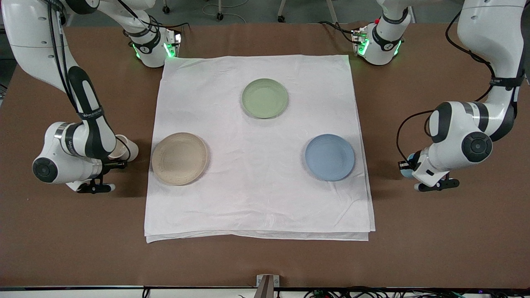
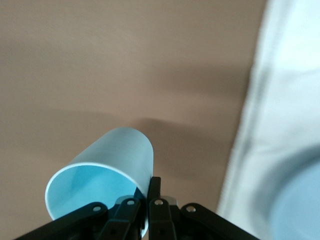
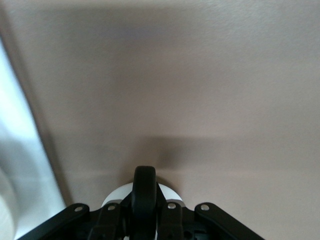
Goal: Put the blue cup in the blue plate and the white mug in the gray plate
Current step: 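Carry the mug onto the beige plate while the left gripper carries the cup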
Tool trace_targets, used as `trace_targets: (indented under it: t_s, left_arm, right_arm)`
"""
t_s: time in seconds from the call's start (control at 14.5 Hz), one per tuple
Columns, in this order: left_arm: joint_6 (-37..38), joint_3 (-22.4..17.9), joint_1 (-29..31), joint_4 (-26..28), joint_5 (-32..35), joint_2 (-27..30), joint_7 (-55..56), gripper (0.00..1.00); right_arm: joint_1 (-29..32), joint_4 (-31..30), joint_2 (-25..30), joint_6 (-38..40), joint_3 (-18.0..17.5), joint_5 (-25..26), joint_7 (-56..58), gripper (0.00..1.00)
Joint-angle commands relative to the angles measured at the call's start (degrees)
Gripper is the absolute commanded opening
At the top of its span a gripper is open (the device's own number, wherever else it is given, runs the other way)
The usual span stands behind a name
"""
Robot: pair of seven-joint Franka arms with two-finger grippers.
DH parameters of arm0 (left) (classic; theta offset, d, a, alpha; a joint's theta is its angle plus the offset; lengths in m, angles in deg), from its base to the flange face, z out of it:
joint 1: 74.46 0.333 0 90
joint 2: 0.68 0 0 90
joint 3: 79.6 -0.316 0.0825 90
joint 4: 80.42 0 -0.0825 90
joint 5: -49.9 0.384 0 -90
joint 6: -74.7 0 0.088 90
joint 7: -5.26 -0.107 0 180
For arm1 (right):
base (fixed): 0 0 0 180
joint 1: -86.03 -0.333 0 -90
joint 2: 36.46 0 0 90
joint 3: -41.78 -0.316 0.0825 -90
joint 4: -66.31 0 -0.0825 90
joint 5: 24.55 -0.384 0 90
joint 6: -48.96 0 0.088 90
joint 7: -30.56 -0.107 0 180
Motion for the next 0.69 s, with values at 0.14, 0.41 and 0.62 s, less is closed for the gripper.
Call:
trace_targets:
  t_s: [0.14,0.41,0.62]
  left_arm:
    - [3.17,1.33,-11.88,-4.05,0.92,-1.08,15.81,0.00]
    - [0.98,1.33,-18.40,-7.58,-2.15,-4.52,21.45,0.00]
    - [-2.28,1.33,-21.30,-7.31,-2.95,-6.97,22.68,0.00]
  right_arm:
    - [-3.63,0.17,8.27,6.62,-0.27,-1.25,-0.15,0.01]
    - [-13.47,0.88,8.81,5.93,-0.27,-1.16,-11.66,0.01]
    - [-18.05,2.02,7.93,3.74,-0.27,-1.60,-13.17,0.01]
